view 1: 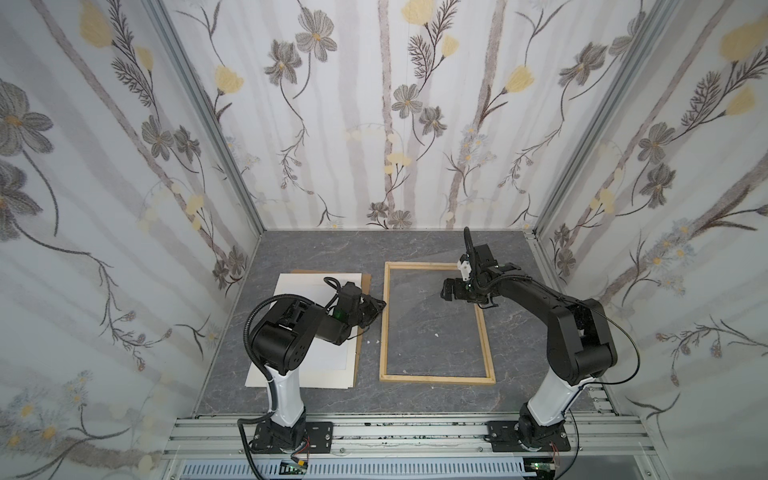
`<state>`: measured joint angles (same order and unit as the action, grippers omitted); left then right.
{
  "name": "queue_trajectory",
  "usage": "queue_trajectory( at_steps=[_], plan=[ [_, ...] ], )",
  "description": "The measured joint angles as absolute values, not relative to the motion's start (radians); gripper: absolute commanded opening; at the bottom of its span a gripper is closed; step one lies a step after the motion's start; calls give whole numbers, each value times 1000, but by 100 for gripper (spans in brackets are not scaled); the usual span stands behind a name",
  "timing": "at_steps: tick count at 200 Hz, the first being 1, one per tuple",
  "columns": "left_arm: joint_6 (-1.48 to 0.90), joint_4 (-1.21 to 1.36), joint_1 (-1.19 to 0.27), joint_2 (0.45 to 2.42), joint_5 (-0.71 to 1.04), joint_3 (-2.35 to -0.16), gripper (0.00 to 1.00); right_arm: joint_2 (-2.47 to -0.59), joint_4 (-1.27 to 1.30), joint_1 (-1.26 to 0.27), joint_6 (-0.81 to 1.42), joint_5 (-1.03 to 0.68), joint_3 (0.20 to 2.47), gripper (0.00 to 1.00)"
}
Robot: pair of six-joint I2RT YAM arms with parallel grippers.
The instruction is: Put the photo into the frame
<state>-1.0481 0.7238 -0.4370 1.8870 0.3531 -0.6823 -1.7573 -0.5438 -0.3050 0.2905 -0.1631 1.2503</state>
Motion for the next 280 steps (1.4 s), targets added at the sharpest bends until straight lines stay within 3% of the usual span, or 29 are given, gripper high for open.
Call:
queue_trajectory(
  at_steps=[174,226,251,280],
  plan=[
    [-1050,680,-415,1846,373,-682,23,-1726,-727,-347,215,136,1374,100],
    [-1051,682,-415,1851,380,-680,23,-1671,-635,-352,200,-117,1342,100],
    [-1051,684,-417,1851,383,-675,23,-1770,-595,-352,201,-250,1414,89],
    [-1052,688,-422,1851,382,-656,23,-1928,-554,-366,220,-374,1551,88]
  ],
)
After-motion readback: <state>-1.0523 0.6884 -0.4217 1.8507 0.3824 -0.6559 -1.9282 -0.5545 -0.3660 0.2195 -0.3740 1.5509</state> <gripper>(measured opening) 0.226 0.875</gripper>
